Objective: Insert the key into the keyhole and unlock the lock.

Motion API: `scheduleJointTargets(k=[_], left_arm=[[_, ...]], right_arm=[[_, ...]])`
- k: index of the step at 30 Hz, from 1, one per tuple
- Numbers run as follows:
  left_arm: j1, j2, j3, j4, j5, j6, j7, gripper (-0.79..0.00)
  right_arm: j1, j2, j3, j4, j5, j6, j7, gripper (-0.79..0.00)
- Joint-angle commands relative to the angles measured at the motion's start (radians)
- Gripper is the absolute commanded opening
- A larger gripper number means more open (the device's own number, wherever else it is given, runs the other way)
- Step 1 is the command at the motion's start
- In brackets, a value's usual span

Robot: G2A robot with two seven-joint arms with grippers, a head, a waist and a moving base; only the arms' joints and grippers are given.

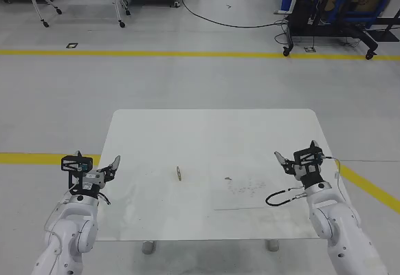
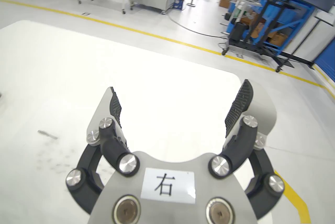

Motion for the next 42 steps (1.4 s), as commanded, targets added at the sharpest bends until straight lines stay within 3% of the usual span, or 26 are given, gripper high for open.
scheduleJointTargets(k=[1, 4, 16, 21, 24, 29, 32, 33, 38, 42], left_arm=[[0.000, 0.000, 0.000, 0.000, 0.000, 0.000, 0.000, 0.000], [0.000, 0.000, 0.000, 0.000, 0.000, 0.000, 0.000, 0.000], [0.000, 0.000, 0.000, 0.000, 0.000, 0.000, 0.000, 0.000], [0.000, 0.000, 0.000, 0.000, 0.000, 0.000, 0.000, 0.000], [0.000, 0.000, 0.000, 0.000, 0.000, 0.000, 0.000, 0.000], [0.000, 0.000, 0.000, 0.000, 0.000, 0.000, 0.000, 0.000], [0.000, 0.000, 0.000, 0.000, 0.000, 0.000, 0.000, 0.000], [0.000, 0.000, 0.000, 0.000, 0.000, 0.000, 0.000, 0.000], [0.000, 0.000, 0.000, 0.000, 0.000, 0.000, 0.000, 0.000], [0.000, 0.000, 0.000, 0.000, 0.000, 0.000, 0.000, 0.000]], right_arm=[[0.046, -0.003, -0.054, 0.036, -0.004, -0.056, 0.029, 0.000], [0.109, -0.009, -0.106, 0.092, 0.036, -0.125, 0.066, 0.000], [0.129, -0.010, -0.120, 0.120, 0.055, -0.161, 0.082, 0.000], [0.243, -0.007, -0.172, 0.243, 0.112, -0.442, 0.095, 0.000], [0.320, 0.001, -0.208, 0.300, 0.040, -0.622, 0.140, 0.000], [0.419, 0.002, -0.289, 0.367, -0.045, -0.774, 0.220, -0.012], [0.471, -0.001, -0.323, 0.410, -0.032, -0.843, 0.241, -0.360], [0.485, -0.003, -0.334, 0.420, -0.033, -0.849, 0.252, -0.400], [0.537, -0.012, -0.406, 0.440, -0.079, -0.849, 0.306, -0.496], [0.558, -0.017, -0.451, 0.439, -0.126, -0.837, 0.321, -0.529]])
